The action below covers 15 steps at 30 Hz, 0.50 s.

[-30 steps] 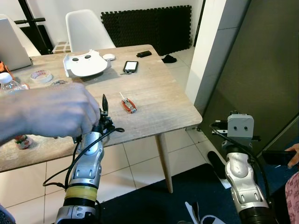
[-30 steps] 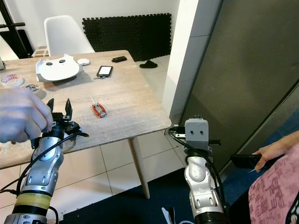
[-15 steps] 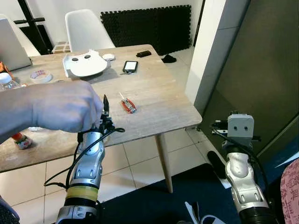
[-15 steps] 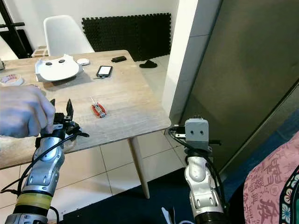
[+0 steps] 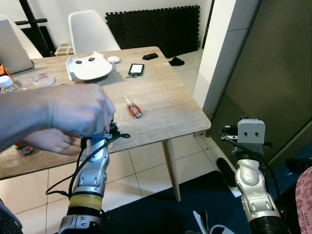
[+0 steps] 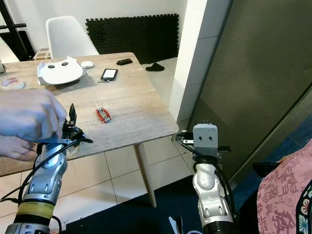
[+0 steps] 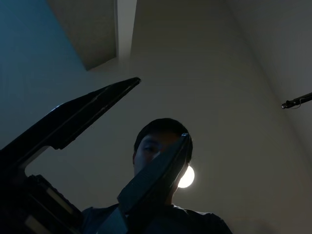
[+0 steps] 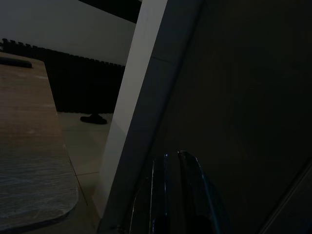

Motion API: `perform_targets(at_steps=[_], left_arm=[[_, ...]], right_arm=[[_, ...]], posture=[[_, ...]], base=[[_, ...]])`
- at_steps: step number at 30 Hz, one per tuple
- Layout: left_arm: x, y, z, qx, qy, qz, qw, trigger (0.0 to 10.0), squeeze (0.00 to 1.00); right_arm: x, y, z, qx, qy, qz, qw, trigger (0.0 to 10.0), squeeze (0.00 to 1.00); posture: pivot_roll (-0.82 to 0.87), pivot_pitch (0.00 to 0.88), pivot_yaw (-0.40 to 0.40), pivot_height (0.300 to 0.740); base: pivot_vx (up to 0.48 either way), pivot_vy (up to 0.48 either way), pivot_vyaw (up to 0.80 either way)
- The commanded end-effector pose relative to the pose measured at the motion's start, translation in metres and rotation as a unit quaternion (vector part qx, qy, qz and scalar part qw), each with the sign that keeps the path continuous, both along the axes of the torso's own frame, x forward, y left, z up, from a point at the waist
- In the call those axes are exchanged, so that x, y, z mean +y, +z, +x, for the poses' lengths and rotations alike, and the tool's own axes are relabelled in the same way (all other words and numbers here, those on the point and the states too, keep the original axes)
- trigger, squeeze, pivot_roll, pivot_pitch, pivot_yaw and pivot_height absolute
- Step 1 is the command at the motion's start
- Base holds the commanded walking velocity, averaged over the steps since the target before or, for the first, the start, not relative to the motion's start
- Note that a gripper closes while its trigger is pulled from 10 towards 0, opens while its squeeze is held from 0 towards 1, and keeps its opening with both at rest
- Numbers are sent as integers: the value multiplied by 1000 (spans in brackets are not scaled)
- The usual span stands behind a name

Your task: Restocking fridge

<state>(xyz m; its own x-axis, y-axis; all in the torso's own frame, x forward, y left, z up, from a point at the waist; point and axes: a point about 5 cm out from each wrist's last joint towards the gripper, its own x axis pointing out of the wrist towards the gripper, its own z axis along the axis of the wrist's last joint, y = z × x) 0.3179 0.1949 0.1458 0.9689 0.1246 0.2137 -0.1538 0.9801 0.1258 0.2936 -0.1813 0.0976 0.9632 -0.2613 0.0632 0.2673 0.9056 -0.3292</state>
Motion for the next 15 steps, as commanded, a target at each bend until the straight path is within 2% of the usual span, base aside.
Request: perform_targets(at_steps=[1,15], left_arm=[[-5,-4,0,9,-3,-8,1000,10000,0],[-5,-5,1,10,-2,-8,1000,10000,0]], right_arm=[[-5,-2,-1,4,-8,3,1000,10000,0],[-4,-1,-1,4,-6,3,1000,10000,0]], posture=[[-24,0,-27,740],[-24,0,-27,740]], base=[[0,0,0],[0,0,0]])
